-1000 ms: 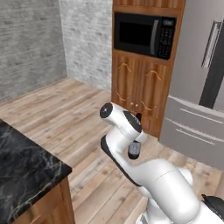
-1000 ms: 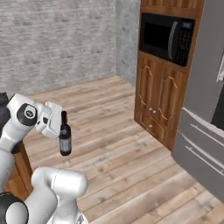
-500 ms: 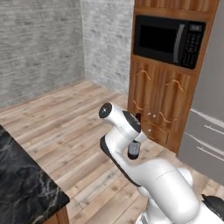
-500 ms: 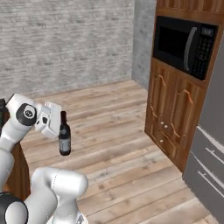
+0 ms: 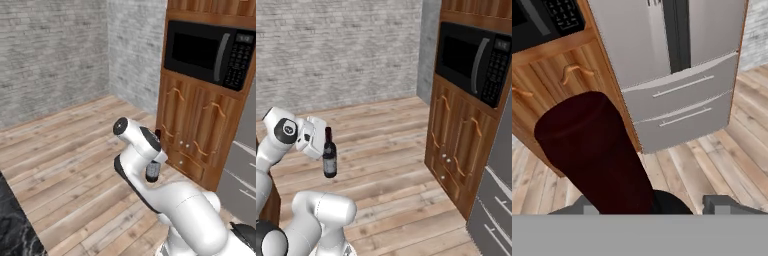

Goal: There is a wine glass and glass cup on the dining counter. Place the wine bottle next to the wine glass and the juice bottle next to the glass cup.

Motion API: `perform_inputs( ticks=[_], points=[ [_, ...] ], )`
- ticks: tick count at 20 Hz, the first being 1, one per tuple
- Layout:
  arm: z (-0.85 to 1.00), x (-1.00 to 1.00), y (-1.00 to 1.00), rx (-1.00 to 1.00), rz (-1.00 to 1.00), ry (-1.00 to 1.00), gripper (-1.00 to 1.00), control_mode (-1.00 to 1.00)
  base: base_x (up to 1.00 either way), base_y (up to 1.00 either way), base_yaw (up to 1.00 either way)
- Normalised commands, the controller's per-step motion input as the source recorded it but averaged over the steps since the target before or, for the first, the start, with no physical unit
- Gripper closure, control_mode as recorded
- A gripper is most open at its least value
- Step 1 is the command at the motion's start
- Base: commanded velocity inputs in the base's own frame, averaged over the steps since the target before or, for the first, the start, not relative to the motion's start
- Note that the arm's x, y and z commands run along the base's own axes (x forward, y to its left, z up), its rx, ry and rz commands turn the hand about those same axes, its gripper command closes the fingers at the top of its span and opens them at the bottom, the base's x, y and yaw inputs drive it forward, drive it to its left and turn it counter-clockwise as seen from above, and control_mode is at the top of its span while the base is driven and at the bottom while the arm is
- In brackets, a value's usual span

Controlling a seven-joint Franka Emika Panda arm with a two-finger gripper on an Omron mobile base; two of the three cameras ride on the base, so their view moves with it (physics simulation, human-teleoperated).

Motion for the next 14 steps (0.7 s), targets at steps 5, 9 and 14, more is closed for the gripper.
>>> perform_inputs(
  ticks=[5, 9, 14],
  points=[
    [0.00, 0.00, 0.00, 0.00, 0.00, 0.00, 1.00, 1.00, 0.64, -0.14, 0.44],
    [0.00, 0.00, 0.00, 0.00, 0.00, 0.00, 1.00, 1.00, 0.59, -0.09, 0.54],
    [0.00, 0.00, 0.00, 0.00, 0.00, 0.00, 1.00, 1.00, 0.61, -0.09, 0.52]
  ],
)
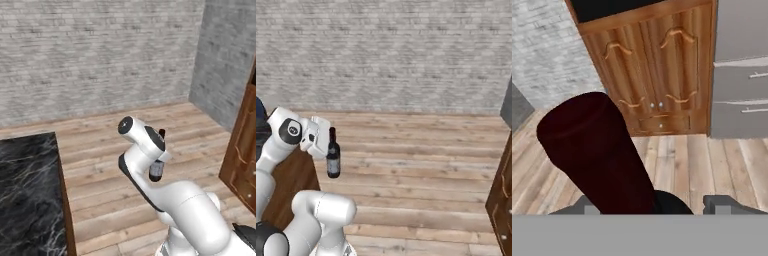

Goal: There is a wine glass and glass cup on the dining counter. Place the wine bottle next to the wine glass and the juice bottle next to the glass cup.

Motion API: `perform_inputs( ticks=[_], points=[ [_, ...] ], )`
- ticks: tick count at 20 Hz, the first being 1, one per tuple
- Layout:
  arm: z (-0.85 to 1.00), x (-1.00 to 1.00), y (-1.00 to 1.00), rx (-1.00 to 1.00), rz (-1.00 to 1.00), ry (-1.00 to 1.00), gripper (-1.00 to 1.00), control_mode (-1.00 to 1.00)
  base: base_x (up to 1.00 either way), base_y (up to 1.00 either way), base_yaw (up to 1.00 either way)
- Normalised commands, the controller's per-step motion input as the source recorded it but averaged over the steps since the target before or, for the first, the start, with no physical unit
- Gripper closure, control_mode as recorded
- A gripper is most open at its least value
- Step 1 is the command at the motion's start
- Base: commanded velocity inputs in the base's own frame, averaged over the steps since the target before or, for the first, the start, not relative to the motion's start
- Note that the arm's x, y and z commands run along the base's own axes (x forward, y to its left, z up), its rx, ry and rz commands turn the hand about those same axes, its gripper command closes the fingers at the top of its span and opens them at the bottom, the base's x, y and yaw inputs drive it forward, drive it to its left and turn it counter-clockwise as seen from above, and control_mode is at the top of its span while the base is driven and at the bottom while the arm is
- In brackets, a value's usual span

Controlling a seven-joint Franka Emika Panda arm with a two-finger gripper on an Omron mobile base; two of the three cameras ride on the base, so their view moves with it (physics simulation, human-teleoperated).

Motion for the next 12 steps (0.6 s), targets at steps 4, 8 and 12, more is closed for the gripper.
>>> perform_inputs(
  ticks=[4, 8, 12],
  points=[
    [0.00, 0.00, 0.00, 0.00, 0.00, 0.00, 1.00, 1.00, 0.67, -0.09, 0.46],
    [0.00, 0.00, 0.00, 0.00, 0.00, 0.00, 1.00, 1.00, 0.70, -0.16, 0.37],
    [0.00, 0.00, 0.00, 0.00, 0.00, 0.00, 1.00, 1.00, 0.70, -0.21, 0.32]
  ],
)
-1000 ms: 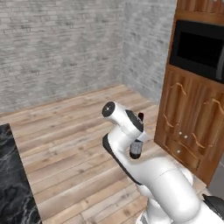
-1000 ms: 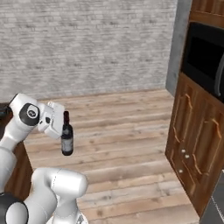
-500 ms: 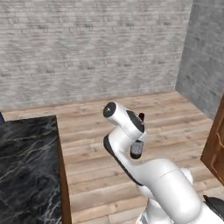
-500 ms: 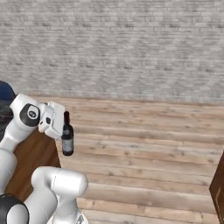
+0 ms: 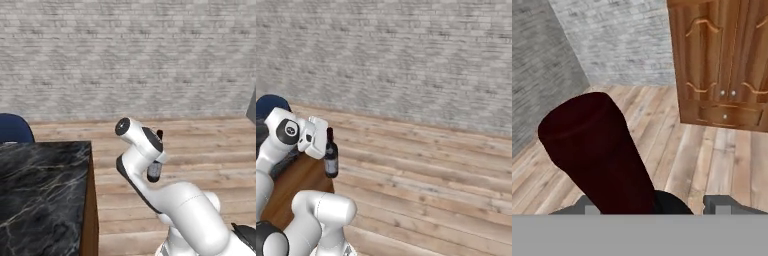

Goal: There is a wine glass and glass cup on the dining counter. Place the wine bottle next to the wine glass and the juice bottle next to the glass cup.

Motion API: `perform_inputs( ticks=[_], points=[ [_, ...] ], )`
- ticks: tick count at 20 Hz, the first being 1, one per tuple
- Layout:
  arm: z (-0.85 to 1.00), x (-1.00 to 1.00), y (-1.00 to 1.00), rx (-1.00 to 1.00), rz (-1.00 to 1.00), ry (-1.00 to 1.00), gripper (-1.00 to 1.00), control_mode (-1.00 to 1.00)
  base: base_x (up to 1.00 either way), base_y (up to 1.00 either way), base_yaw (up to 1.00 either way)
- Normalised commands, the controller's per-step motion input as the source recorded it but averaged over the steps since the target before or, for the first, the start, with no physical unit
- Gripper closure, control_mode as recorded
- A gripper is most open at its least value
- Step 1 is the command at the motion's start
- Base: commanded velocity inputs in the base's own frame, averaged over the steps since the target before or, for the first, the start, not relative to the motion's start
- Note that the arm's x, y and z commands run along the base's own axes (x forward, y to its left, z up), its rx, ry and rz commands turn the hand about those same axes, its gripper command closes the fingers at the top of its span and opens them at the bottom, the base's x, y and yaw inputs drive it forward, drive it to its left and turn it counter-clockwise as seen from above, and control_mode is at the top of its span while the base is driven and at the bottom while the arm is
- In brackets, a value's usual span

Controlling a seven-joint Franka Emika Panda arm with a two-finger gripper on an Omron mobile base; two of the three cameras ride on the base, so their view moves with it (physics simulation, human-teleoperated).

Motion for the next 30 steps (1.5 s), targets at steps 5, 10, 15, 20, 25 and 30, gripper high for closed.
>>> perform_inputs(
  ticks=[5, 10, 15, 20, 25, 30],
  points=[
    [0.00, 0.00, 0.00, 0.00, 0.00, 0.00, 1.00, 1.00, 0.70, -0.22, 0.31],
    [0.00, 0.00, 0.00, 0.00, 0.00, 0.00, 1.00, 1.00, 0.70, -0.25, 0.27],
    [0.00, 0.00, 0.00, 0.00, 0.00, 0.00, 1.00, 1.00, 0.70, -0.27, 0.24],
    [0.00, 0.00, 0.00, 0.00, 0.00, 0.00, 1.00, 1.00, 0.69, -0.28, 0.23],
    [0.00, 0.00, 0.00, 0.00, 0.00, 0.00, 1.00, 1.00, 0.69, -0.29, 0.23],
    [0.00, 0.00, 0.00, 0.00, 0.00, 0.00, 1.00, 1.00, 0.69, -0.28, 0.23]
  ],
)
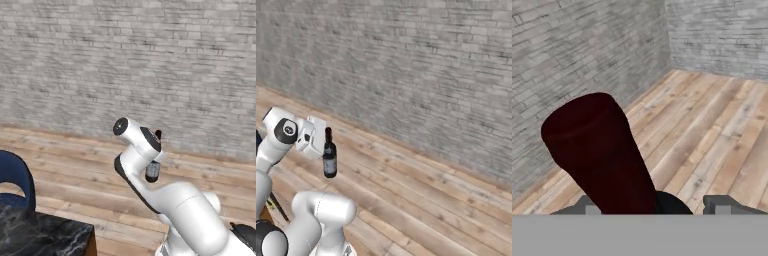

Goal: There is a wine glass and glass cup on the dining counter. Place the wine bottle next to the wine glass and the juice bottle next to the glass cup.

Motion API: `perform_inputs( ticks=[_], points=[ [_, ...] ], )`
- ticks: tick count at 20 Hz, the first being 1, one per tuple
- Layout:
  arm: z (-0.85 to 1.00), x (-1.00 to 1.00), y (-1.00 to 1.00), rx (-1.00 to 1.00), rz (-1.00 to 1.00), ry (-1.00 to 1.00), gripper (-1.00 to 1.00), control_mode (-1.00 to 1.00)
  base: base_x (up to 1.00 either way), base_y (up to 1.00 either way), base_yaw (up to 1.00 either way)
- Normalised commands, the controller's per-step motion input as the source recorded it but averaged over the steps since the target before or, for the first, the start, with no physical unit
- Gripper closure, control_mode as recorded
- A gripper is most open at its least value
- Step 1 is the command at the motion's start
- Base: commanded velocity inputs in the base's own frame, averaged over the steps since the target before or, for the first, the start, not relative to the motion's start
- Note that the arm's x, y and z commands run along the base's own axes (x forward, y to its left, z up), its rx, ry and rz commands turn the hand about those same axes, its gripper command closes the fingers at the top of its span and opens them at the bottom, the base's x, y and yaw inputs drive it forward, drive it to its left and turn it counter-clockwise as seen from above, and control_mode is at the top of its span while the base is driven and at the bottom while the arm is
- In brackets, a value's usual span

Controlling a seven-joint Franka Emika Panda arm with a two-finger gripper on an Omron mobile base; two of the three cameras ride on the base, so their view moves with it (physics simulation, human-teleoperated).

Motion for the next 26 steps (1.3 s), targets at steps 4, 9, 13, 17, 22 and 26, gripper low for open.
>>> perform_inputs(
  ticks=[4, 9, 13, 17, 22, 26],
  points=[
    [0.00, 0.00, 0.00, 0.00, 0.00, 0.00, 1.00, 1.00, 0.68, -0.27, 0.25],
    [0.00, 0.00, 0.00, 0.00, 0.00, 0.00, 1.00, 1.00, 0.67, -0.24, 0.29],
    [0.00, 0.00, 0.00, 0.00, 0.00, 0.00, 1.00, 1.00, 0.64, -0.17, 0.37],
    [0.00, 0.00, 0.00, 0.00, 0.00, 0.00, 1.00, 1.00, 0.58, -0.16, 0.43],
    [0.00, 0.00, 0.00, 0.00, 0.00, 0.00, 1.00, 1.00, 0.57, -0.13, 0.47],
    [0.00, 0.00, 0.00, 0.00, 0.00, 0.00, 1.00, 1.00, 0.58, -0.11, 0.49]
  ],
)
